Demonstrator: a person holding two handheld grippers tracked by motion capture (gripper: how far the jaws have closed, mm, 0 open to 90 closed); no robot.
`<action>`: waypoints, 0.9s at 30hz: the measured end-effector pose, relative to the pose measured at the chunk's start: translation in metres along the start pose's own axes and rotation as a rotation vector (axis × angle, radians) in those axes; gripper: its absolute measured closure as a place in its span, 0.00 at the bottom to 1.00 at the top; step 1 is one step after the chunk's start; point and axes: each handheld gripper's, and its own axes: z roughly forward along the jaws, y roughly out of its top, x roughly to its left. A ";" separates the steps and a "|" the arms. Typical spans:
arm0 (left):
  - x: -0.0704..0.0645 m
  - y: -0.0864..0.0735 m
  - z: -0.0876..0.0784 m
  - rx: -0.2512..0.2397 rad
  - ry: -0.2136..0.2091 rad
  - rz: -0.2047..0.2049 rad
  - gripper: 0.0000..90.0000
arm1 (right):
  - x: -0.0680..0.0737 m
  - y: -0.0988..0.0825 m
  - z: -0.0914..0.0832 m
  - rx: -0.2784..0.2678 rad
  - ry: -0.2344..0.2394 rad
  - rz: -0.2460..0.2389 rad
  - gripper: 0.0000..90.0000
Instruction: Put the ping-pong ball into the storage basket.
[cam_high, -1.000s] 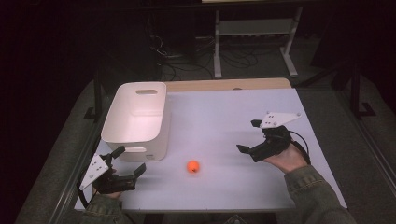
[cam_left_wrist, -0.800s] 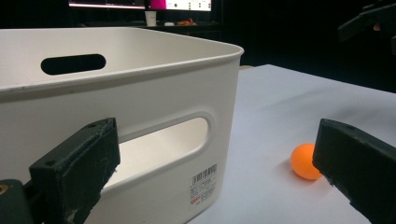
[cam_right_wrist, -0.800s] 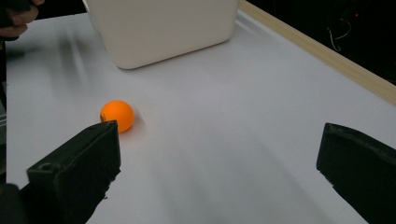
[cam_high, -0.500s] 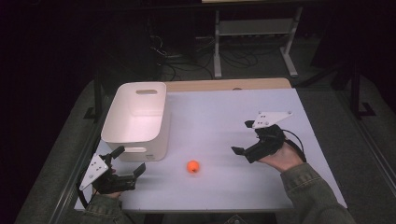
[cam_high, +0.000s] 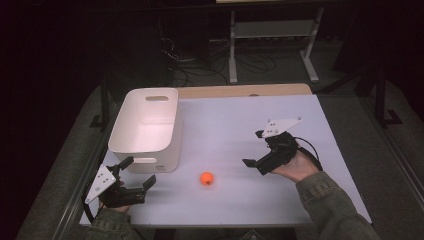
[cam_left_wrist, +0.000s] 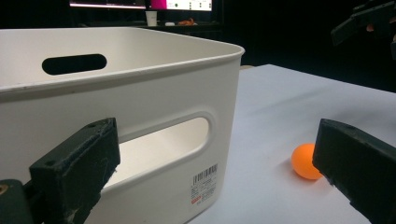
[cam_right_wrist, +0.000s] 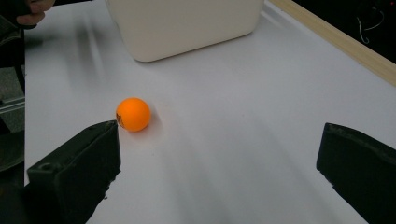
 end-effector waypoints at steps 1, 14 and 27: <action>0.000 0.000 0.000 0.002 0.000 0.000 0.00 | 0.000 0.000 0.000 0.000 0.000 0.000 0.00; 0.000 0.000 0.000 0.001 0.001 -0.002 0.00 | 0.002 0.008 0.013 0.041 0.041 -0.017 0.00; 0.000 0.000 0.000 -0.002 -0.005 -0.002 0.00 | 0.003 0.017 0.030 0.079 0.080 -0.033 0.00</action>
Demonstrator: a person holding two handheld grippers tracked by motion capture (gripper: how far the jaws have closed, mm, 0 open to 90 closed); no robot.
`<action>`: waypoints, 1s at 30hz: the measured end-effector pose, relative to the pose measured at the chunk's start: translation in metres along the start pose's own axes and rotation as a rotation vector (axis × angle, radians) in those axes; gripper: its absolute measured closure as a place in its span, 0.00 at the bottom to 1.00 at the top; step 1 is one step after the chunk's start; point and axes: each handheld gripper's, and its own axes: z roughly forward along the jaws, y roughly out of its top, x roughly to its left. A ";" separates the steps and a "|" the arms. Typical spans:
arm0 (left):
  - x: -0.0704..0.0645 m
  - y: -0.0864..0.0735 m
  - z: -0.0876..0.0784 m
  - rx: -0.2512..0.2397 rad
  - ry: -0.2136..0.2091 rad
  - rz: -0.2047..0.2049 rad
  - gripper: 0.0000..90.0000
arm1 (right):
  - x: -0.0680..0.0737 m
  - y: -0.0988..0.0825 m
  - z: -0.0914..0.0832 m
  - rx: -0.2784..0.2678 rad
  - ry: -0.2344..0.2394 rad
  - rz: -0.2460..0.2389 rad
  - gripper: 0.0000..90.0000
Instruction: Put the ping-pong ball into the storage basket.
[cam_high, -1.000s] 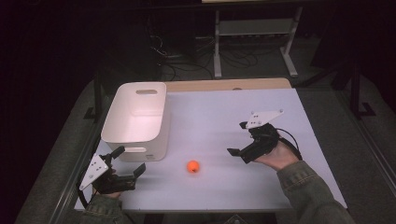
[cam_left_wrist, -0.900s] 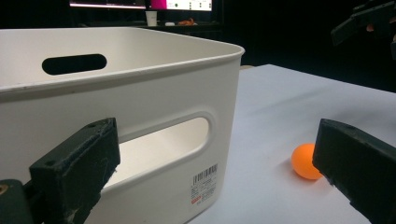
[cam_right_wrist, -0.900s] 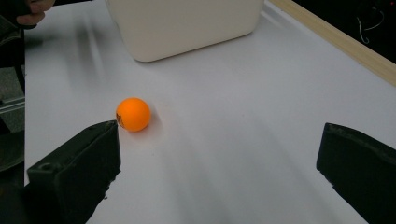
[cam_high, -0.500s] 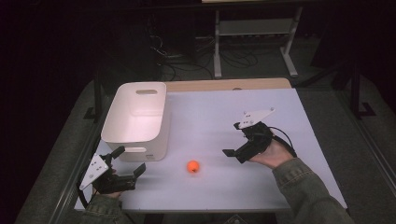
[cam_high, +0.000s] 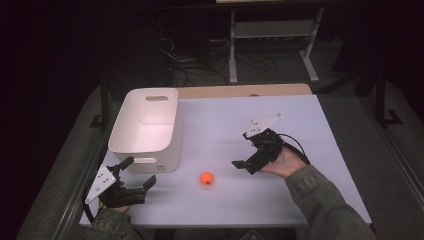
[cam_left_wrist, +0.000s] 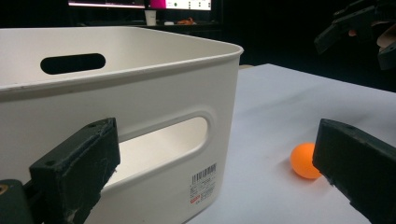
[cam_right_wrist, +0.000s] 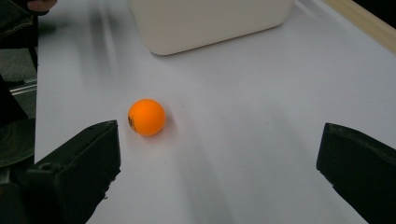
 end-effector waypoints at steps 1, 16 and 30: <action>0.000 0.000 0.000 -0.002 -0.002 -0.001 0.00 | 0.000 0.000 0.001 0.006 0.003 0.000 0.00; 0.000 0.000 0.000 -0.006 -0.002 0.001 0.00 | 0.002 0.004 0.017 0.053 0.049 -0.008 0.00; 0.001 0.000 0.000 -0.004 0.001 -0.002 0.00 | 0.001 0.017 0.033 0.084 0.102 -0.027 0.00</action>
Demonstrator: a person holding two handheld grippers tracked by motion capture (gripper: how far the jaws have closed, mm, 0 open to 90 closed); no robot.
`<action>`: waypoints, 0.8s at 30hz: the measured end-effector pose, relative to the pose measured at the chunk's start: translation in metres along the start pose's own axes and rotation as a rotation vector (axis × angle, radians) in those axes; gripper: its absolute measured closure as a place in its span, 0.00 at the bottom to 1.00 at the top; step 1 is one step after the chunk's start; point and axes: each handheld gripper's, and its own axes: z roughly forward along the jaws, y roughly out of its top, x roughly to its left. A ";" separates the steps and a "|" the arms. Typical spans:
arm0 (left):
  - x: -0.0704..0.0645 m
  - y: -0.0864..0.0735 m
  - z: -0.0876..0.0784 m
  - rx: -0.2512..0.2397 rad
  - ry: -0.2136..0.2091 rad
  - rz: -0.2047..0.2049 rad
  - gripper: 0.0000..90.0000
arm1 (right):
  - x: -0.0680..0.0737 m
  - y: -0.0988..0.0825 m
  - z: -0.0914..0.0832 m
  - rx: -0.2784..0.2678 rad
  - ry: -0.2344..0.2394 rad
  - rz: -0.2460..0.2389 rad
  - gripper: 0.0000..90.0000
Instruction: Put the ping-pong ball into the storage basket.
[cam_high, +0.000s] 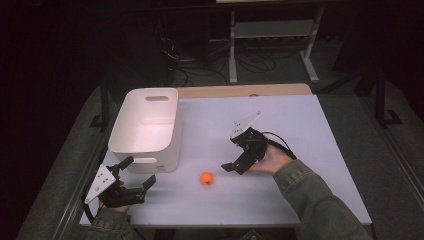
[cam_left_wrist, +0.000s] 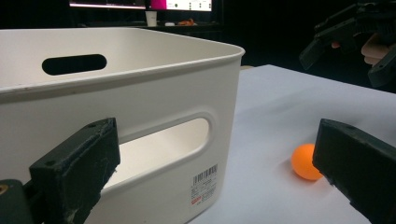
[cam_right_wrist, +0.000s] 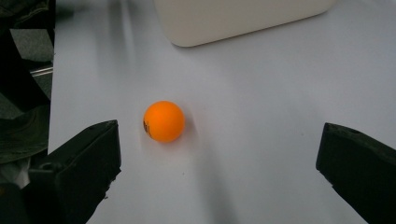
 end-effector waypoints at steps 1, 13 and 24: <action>0.000 0.000 0.000 -0.002 0.000 0.000 0.00 | 0.000 0.001 0.002 0.008 0.007 0.002 0.00; 0.001 0.000 -0.001 -0.005 0.004 -0.002 0.00 | 0.001 0.012 0.021 0.048 0.055 -0.027 0.00; 0.001 0.000 0.000 -0.004 0.000 -0.002 0.00 | 0.003 0.017 0.035 0.079 0.081 -0.042 0.00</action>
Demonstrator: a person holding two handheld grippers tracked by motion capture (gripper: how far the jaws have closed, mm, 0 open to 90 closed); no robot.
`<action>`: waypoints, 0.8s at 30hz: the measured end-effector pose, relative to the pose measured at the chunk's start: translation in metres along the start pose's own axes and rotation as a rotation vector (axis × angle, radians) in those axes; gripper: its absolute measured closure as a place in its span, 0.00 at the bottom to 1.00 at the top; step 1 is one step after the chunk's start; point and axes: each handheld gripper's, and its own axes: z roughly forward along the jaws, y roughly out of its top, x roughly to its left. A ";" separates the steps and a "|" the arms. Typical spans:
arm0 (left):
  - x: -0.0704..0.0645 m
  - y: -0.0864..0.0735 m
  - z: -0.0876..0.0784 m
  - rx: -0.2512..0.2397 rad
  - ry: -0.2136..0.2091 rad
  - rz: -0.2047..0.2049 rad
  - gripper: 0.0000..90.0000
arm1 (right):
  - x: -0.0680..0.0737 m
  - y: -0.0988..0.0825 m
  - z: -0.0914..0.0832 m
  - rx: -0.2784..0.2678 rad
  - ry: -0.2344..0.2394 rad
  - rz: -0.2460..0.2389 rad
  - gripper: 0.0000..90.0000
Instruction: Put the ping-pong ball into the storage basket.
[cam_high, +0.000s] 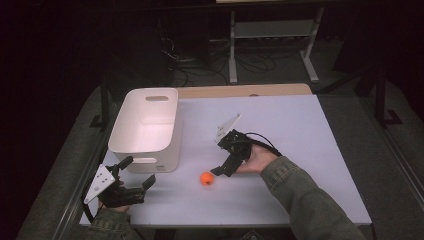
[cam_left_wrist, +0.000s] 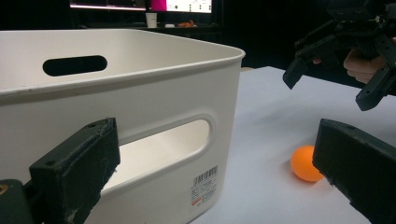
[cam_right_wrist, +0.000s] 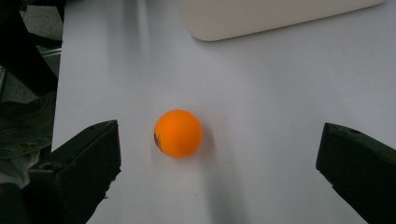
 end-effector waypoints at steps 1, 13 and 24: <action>0.000 0.000 0.000 0.001 0.000 0.001 0.00 | 0.000 0.000 0.000 0.000 0.000 0.000 0.00; 0.000 0.000 0.000 0.002 0.000 0.000 0.00 | 0.003 0.002 0.010 0.024 0.015 -0.014 0.00; 0.002 0.000 -0.001 -0.002 0.006 -0.006 0.00 | 0.005 0.005 0.020 0.034 0.032 -0.026 0.00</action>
